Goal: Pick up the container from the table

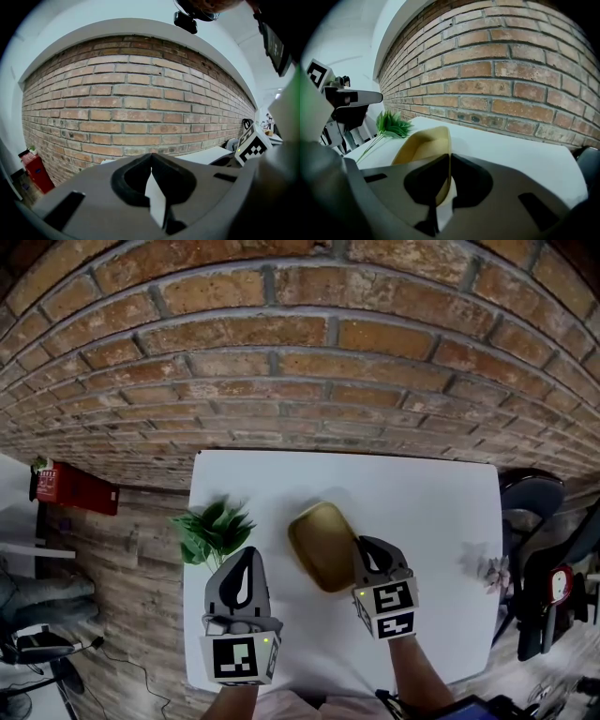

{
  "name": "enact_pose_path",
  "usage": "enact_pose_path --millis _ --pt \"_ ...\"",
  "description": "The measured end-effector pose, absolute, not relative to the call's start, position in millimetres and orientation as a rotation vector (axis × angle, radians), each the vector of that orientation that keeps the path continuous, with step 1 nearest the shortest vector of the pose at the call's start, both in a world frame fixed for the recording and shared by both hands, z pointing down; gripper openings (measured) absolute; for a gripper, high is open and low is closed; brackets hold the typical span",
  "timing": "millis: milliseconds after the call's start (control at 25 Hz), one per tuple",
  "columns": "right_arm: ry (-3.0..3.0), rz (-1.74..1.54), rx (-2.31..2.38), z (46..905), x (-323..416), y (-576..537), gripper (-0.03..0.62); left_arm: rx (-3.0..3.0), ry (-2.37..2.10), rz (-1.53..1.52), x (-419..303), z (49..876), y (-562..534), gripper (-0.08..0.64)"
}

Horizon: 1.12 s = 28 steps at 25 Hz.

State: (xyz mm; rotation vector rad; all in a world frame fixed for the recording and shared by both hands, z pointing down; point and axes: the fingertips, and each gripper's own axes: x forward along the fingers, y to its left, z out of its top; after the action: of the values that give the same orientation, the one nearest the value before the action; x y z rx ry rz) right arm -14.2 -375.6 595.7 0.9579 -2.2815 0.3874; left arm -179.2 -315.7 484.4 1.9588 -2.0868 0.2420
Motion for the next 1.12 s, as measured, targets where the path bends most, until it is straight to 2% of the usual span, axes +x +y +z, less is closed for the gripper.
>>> enact_pose_path --millis 1120 --pt "-2.455 0.189 1.227 446.0 -10.3 -337.0 0.015 2.207 -2.134 0.171 -171.5 391.4 -270.2 0.009"
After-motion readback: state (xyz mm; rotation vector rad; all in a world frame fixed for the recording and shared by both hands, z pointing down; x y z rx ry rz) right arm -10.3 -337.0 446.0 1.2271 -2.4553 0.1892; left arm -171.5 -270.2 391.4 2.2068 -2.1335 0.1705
